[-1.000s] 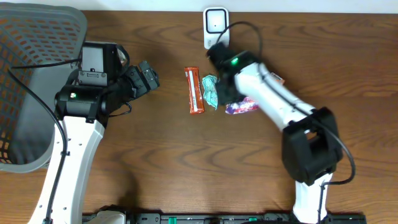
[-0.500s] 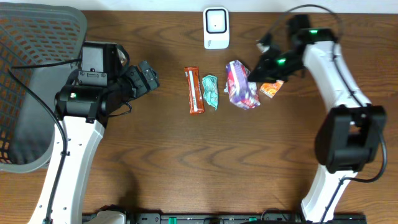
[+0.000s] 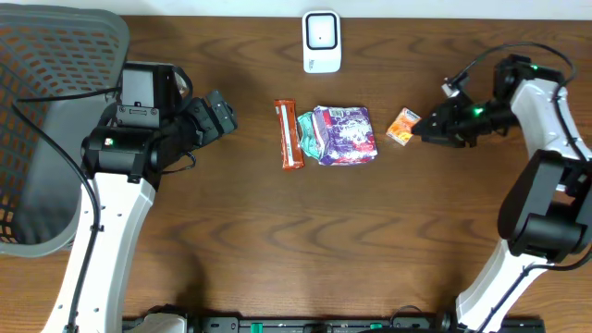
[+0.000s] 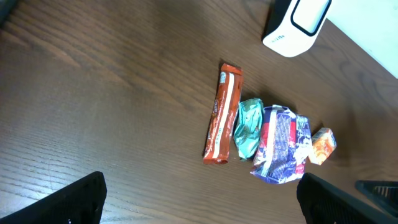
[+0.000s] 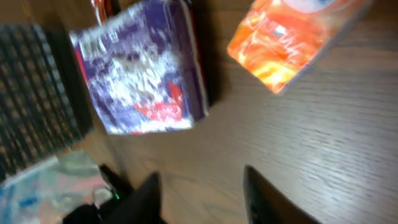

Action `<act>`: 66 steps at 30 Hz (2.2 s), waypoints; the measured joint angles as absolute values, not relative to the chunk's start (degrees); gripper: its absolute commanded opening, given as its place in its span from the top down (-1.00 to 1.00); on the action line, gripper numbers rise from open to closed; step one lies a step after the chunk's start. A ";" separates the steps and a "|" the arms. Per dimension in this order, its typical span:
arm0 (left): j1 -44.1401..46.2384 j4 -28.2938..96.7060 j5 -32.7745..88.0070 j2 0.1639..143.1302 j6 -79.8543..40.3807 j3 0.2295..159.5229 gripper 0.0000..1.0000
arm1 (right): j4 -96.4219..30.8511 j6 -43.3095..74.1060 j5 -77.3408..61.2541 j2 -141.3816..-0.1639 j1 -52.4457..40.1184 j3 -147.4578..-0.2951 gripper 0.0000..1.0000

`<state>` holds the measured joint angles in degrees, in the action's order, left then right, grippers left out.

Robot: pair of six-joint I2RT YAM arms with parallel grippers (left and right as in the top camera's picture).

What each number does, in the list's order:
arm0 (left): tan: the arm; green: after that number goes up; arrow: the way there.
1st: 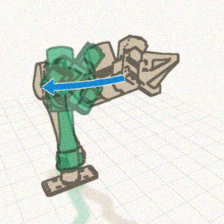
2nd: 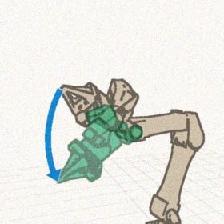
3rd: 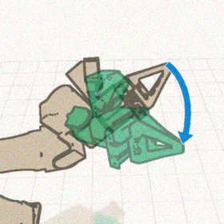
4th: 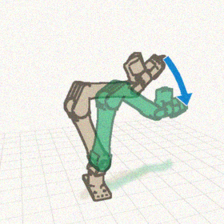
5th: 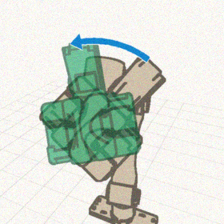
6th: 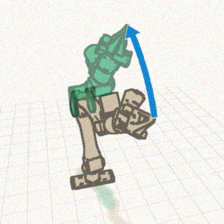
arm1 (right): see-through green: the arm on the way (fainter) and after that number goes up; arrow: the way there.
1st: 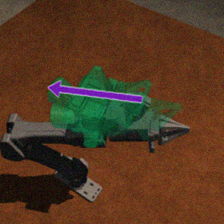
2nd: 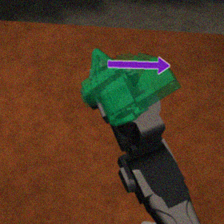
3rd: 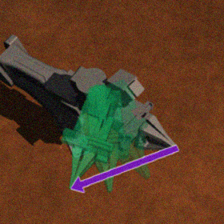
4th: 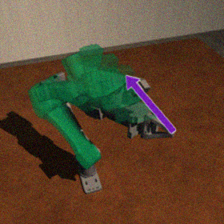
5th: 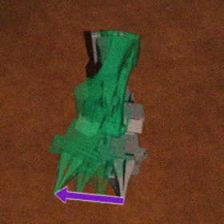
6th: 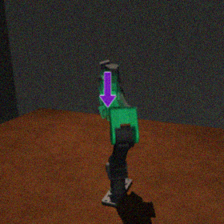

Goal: Scan the item barcode

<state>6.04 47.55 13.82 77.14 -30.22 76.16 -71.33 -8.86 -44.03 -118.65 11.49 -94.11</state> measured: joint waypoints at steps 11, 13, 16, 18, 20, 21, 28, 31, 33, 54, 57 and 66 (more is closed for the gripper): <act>6.04 47.53 13.82 77.14 -30.22 76.16 -0.96 | -66.83 -0.56 -24.73 -116.05 -9.06 -94.37 -0.01; 6.04 47.53 13.82 77.12 -30.22 76.16 -0.96 | -66.85 3.01 -17.17 -116.05 -13.80 -95.31 -0.14; 6.04 47.53 13.82 77.14 -30.22 76.16 -0.96 | -67.00 8.51 -3.64 -116.03 -23.03 -99.39 -0.33; 6.04 47.53 13.82 77.14 -30.22 76.16 -0.96 | -66.87 10.11 1.08 -115.96 -26.35 -101.45 -0.38; 6.04 47.55 13.82 77.14 -30.22 76.16 -0.96 | -65.30 11.29 4.93 -115.66 -29.30 -102.48 -0.53; 6.04 47.53 13.82 77.14 -30.22 76.16 -0.96 | -64.42 11.86 6.52 -115.44 -30.65 -102.50 -0.73; 6.04 47.55 13.82 77.14 -30.22 76.16 -0.96 | -57.74 16.56 17.78 -115.33 -37.43 -98.19 -0.76; 6.04 47.51 13.80 77.14 -30.22 76.16 -0.96 | -53.32 17.98 20.88 -115.35 -38.48 -93.10 -0.76; 6.04 47.55 13.82 77.12 -30.22 76.16 -0.96 | -49.39 18.70 23.11 -115.35 -38.96 -88.79 -0.75; 6.04 47.55 13.82 77.14 -30.22 76.16 -0.96 | -54.33 13.85 1.56 -114.39 -28.05 -96.73 0.98; 6.04 47.55 13.82 77.14 -30.22 76.16 -0.96 | -54.87 10.41 -14.61 -112.62 -19.94 -98.63 0.98; 6.04 47.53 13.82 77.14 -30.22 76.16 -0.96 | -45.82 2.07 -59.94 -113.23 -0.36 -79.18 0.97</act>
<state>6.04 47.53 13.82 77.14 -30.22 76.16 -45.82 2.07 -59.94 -113.23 -0.36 -79.18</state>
